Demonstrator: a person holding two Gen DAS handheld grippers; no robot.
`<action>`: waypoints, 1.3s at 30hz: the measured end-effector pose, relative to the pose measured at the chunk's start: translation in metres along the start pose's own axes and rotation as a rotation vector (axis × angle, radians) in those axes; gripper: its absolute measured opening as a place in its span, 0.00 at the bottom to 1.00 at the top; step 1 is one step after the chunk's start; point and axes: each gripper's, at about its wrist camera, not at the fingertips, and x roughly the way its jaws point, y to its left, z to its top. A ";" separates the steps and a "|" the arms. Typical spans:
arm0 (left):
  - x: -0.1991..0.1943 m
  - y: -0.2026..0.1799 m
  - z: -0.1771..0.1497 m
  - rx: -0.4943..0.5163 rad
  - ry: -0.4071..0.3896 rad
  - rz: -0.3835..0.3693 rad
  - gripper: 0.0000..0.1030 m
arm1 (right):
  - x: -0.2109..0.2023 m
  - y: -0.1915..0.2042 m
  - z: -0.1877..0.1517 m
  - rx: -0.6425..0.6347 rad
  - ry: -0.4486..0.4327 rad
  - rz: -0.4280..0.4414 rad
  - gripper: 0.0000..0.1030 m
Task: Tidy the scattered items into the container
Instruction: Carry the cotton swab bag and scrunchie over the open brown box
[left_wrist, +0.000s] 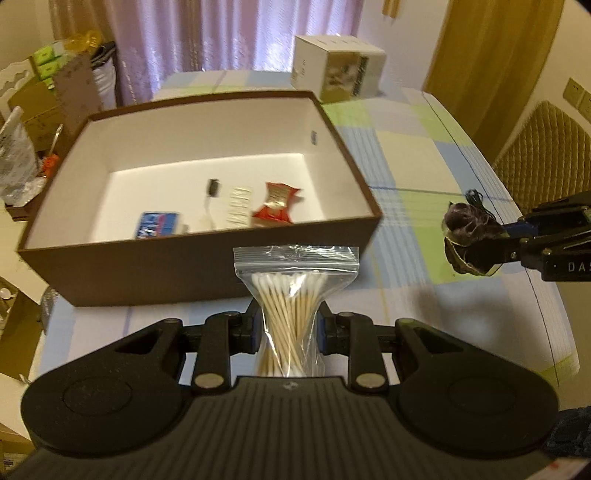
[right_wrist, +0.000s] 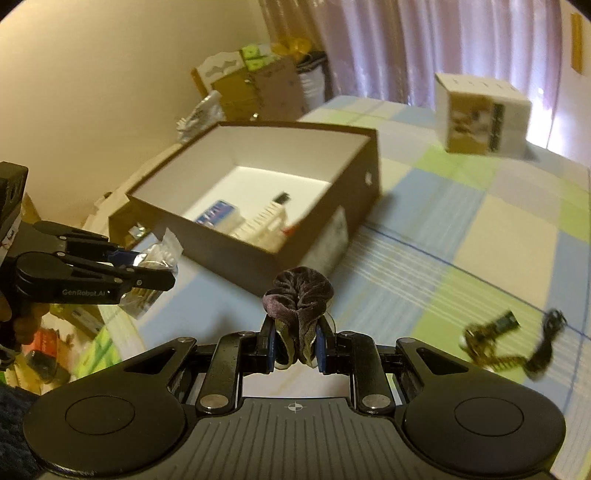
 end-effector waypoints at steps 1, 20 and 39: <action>-0.004 0.006 0.001 -0.003 -0.008 0.001 0.22 | 0.002 0.004 0.003 -0.005 -0.005 0.006 0.17; -0.030 0.089 0.060 0.046 -0.133 0.032 0.22 | 0.040 0.053 0.077 -0.032 -0.087 -0.002 0.17; 0.027 0.143 0.129 0.077 -0.144 0.009 0.22 | 0.128 0.058 0.154 0.003 -0.077 -0.129 0.17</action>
